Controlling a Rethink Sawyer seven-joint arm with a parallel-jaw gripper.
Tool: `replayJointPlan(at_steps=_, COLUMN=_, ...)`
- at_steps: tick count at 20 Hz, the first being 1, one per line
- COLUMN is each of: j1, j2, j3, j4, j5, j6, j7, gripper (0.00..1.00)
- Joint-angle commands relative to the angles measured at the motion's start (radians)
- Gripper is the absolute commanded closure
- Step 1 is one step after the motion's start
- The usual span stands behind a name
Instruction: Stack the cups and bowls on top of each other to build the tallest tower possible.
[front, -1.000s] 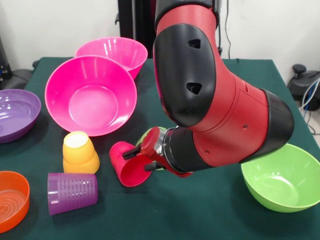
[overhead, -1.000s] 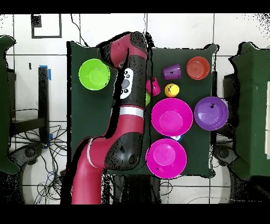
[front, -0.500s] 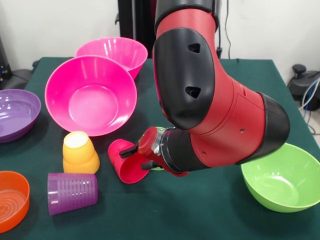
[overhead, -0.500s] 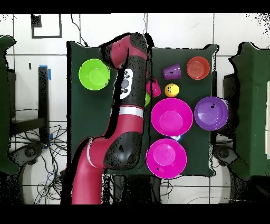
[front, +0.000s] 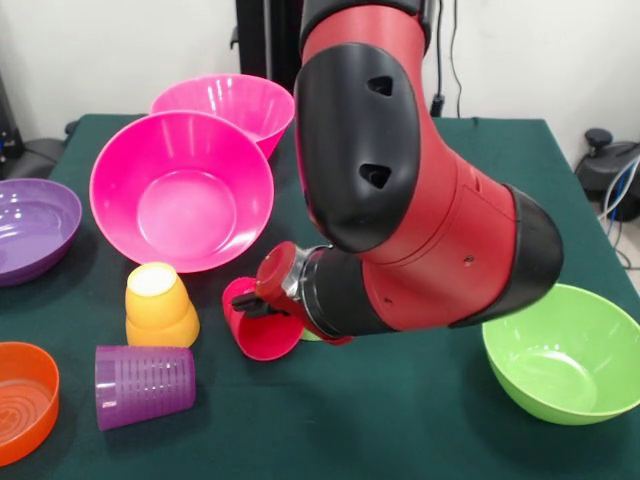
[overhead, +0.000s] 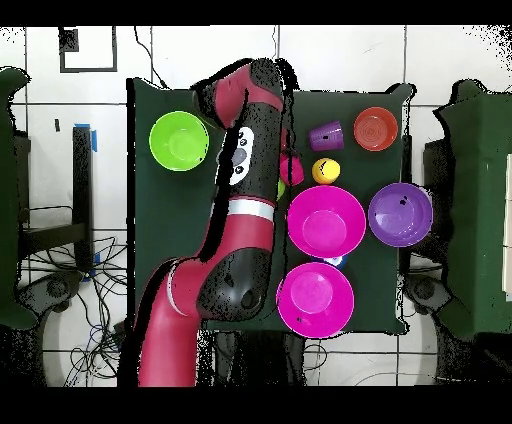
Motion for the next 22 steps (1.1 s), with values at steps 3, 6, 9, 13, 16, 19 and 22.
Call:
replayJointPlan(at_steps=3, j1=-0.025, j2=0.057, j3=0.023, j4=0.034, j5=0.039, j6=0.038, j7=0.115, gripper=1.00)
replayJointPlan(at_steps=6, j1=-0.021, j2=0.044, j3=0.024, j4=0.043, j5=0.045, j6=0.043, j7=0.120, gripper=1.00)
replayJointPlan(at_steps=9, j1=0.023, j2=-0.048, j3=0.084, j4=0.159, j5=0.047, j6=0.016, j7=0.069, gripper=1.00)
replayJointPlan(at_steps=13, j1=0.093, j2=-0.358, j3=0.278, j4=0.571, j5=0.045, j6=-0.304, j7=-0.056, gripper=1.00)
replayJointPlan(at_steps=16, j1=0.102, j2=-0.528, j3=0.352, j4=0.788, j5=0.052, j6=-0.454, j7=-0.151, gripper=1.00)
replayJointPlan(at_steps=19, j1=0.098, j2=-0.575, j3=0.370, j4=0.843, j5=0.047, j6=-0.490, j7=-0.162, gripper=1.00)
replayJointPlan(at_steps=22, j1=0.088, j2=-0.591, j3=0.386, j4=0.848, j5=0.040, j6=-0.504, j7=-0.164, gripper=1.00)
